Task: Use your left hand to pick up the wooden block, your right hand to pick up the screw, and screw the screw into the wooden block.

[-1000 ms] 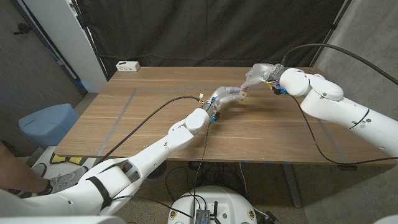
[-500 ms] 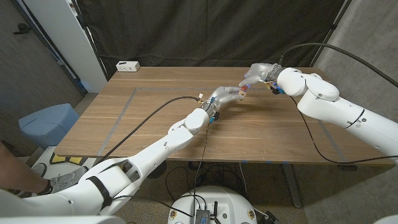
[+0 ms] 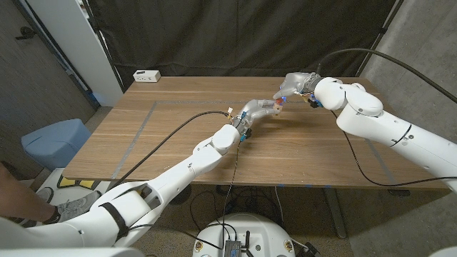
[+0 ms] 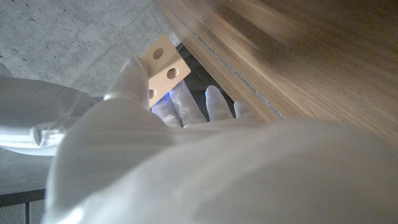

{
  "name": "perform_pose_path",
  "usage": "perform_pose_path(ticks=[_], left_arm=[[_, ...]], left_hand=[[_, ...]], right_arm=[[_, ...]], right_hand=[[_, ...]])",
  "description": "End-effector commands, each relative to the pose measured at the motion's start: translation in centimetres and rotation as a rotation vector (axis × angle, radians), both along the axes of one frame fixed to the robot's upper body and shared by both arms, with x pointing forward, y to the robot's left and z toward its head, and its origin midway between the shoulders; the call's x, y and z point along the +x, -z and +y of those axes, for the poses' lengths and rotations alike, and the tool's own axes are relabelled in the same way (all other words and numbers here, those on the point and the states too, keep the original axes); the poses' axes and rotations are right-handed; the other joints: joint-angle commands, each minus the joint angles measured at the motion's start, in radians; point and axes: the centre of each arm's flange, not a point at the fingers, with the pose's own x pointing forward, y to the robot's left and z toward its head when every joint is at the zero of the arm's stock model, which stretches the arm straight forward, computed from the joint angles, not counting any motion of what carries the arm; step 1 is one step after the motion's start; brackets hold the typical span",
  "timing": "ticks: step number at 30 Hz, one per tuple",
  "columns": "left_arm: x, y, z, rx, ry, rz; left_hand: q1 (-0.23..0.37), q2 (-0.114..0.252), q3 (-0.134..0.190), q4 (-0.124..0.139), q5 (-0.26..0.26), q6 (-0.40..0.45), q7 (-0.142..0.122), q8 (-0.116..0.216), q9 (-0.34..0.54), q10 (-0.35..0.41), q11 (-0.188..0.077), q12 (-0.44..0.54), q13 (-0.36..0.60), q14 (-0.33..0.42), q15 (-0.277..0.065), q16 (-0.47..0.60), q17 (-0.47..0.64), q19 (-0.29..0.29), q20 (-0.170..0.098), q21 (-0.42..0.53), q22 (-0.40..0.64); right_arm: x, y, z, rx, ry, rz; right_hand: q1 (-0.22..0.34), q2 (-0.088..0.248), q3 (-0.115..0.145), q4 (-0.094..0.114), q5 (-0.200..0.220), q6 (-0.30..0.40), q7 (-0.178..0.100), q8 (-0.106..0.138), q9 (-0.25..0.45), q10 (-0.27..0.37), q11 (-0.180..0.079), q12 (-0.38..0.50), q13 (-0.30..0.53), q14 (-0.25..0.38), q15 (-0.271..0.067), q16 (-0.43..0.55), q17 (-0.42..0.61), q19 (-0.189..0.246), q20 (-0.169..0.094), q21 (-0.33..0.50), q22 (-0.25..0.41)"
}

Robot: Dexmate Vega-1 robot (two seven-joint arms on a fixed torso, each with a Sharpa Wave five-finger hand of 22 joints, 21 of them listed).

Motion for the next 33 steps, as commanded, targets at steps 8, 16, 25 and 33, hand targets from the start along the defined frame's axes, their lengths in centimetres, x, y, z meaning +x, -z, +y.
perform_pose_path(ticks=[8,16,25,33], left_arm=[[0.0,0.2,0.1,-0.005,0.002,0.007],[0.0,0.2,0.0,0.000,0.005,0.006],[0.0,0.2,-0.1,0.002,0.008,0.008],[0.1,0.2,-0.1,0.003,0.008,0.012]], left_hand=[[0.017,0.038,0.005,0.004,0.005,0.024,0.013,0.007,0.001,0.004,-0.002,0.009,0.033,0.011,-0.065,0.000,-0.001,0.005,0.006,0.006,0.004],[0.018,0.039,0.007,0.003,0.005,0.024,0.012,0.007,0.001,0.005,-0.002,0.010,0.033,0.011,-0.066,0.000,-0.001,0.007,0.007,0.006,0.004],[0.018,0.040,0.008,0.003,0.006,0.020,0.015,0.006,0.001,0.004,-0.002,0.010,0.033,0.012,-0.066,0.000,-0.001,0.008,0.007,0.007,0.004],[0.018,0.041,0.009,0.003,0.007,0.019,0.015,0.005,0.001,0.003,-0.002,0.009,0.033,0.013,-0.066,0.000,-0.001,0.007,0.006,0.006,0.004]], right_arm=[[-0.2,-0.2,-0.2,-0.005,0.011,-0.009],[-0.5,-0.4,-0.3,0.006,0.002,-0.026],[-1.0,-0.7,-0.3,0.000,-0.022,-0.026],[-1.7,-1.1,-0.2,-0.027,-0.045,0.006]], right_hand=[[-0.076,-0.008,-0.036,0.017,-0.002,-0.084,0.017,-0.055,-0.013,-0.017,0.041,-0.018,0.002,-0.002,-0.020,-0.014,0.004,-0.009,0.007,-0.008,0.003],[-0.114,-0.009,-0.050,0.030,-0.003,-0.112,0.025,-0.075,-0.017,-0.021,0.043,-0.021,0.002,-0.005,-0.014,-0.019,0.005,-0.016,0.012,-0.010,0.003],[-0.135,-0.006,-0.058,0.032,-0.002,-0.156,0.026,-0.103,-0.020,-0.032,0.049,-0.025,0.003,-0.009,-0.007,-0.026,0.005,-0.026,0.018,-0.012,0.004],[-0.124,-0.020,-0.063,-0.003,0.001,-0.254,0.029,-0.167,-0.021,-0.113,0.060,-0.041,0.005,-0.045,0.019,-0.056,-0.005,-0.068,0.034,-0.018,0.004]])
